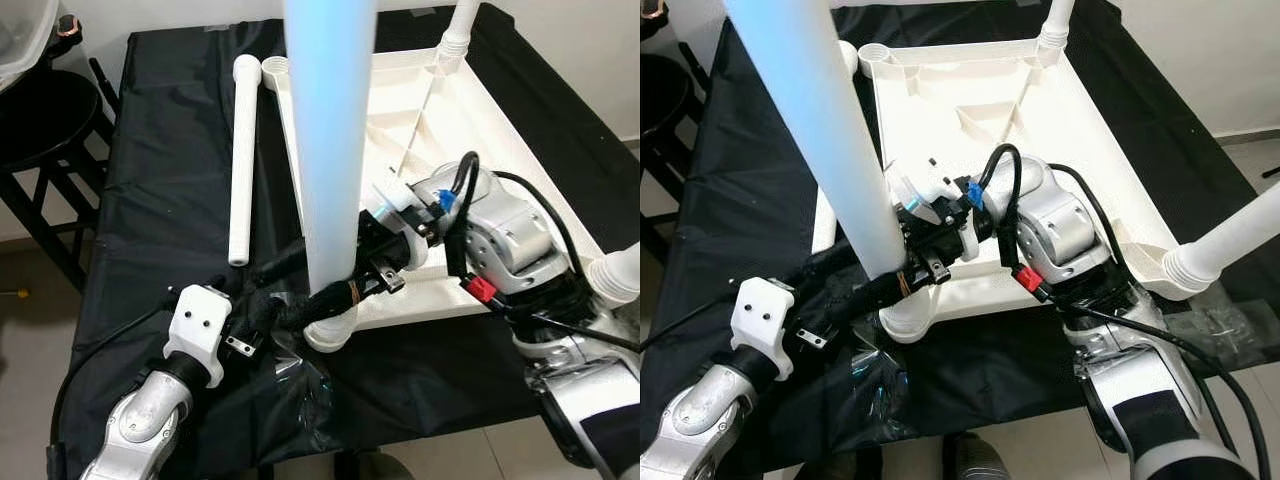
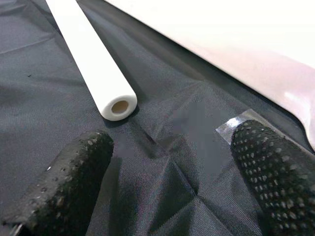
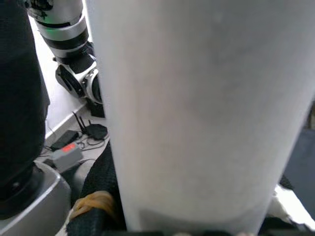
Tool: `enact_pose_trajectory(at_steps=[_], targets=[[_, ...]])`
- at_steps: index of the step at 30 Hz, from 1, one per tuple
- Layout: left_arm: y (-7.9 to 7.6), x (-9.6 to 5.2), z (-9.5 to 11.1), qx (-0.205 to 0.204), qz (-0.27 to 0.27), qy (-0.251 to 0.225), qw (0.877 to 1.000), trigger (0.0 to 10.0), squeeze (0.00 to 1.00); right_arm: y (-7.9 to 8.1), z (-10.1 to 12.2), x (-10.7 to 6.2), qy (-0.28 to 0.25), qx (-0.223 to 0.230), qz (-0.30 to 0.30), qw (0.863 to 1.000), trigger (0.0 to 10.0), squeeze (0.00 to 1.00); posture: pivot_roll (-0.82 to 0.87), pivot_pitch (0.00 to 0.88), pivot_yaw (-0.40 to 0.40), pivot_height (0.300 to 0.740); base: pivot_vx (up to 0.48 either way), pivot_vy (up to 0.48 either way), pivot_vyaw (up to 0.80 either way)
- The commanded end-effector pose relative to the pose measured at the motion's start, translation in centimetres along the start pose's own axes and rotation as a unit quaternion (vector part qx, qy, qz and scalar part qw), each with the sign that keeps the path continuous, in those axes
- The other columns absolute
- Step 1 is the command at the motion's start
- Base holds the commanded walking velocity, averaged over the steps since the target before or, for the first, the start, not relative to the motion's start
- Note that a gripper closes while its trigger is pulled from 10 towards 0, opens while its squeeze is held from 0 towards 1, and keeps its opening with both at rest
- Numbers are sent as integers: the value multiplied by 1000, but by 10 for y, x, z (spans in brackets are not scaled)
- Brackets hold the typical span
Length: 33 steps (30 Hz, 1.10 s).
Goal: Building children table
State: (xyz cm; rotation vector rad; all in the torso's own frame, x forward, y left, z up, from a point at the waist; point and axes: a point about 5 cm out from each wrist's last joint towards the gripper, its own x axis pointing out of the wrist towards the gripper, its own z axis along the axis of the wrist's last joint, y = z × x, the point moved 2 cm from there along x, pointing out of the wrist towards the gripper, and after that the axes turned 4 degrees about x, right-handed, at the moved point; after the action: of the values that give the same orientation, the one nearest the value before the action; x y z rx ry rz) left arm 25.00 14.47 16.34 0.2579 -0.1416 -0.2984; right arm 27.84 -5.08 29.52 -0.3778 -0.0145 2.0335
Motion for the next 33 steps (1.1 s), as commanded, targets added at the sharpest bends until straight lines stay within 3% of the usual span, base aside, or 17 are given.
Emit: enact_pose_trajectory(at_steps=[1,11,14,19,23,26,30,33], targets=[[-3,-5,-5,4,-6,10,1000,10000,0,1,6,0,-3,2,24,1000,10000,0,-17,342,-47,740,0,0,0],[-4,-6,-5,8,-6,8,1000,10000,0,3,17,-10,-5,0,26,1000,10000,0,-17,355,-53,740,0,0,0],[-4,-5,-5,9,-8,7,1000,10000,0,0,12,-12,26,-30,4,999,10000,0,-23,355,-59,740,0,0,0],[-4,-5,-5,9,-8,6,1000,10000,0,-5,11,-12,26,-50,-20,998,10000,0,-30,358,-69,740,0,0,0],[-5,-4,-5,11,-8,5,1000,10000,0,-12,27,-7,8,-126,-68,990,10000,0,-39,353,-84,740,0,0,0],[-5,-4,-6,11,-7,5,1000,10000,0,-13,32,-5,-4,-141,-82,987,10000,0,-39,353,-90,740,0,0,0],[-5,-4,-6,13,-6,5,1000,10000,0,-15,37,1,-35,-145,-109,983,10000,0,-41,351,-96,740,0,0,0],[-5,-4,-7,13,-5,5,1000,10000,0,-13,37,8,-78,-105,-126,983,10000,0,-40,347,-101,740,0,0,0]])
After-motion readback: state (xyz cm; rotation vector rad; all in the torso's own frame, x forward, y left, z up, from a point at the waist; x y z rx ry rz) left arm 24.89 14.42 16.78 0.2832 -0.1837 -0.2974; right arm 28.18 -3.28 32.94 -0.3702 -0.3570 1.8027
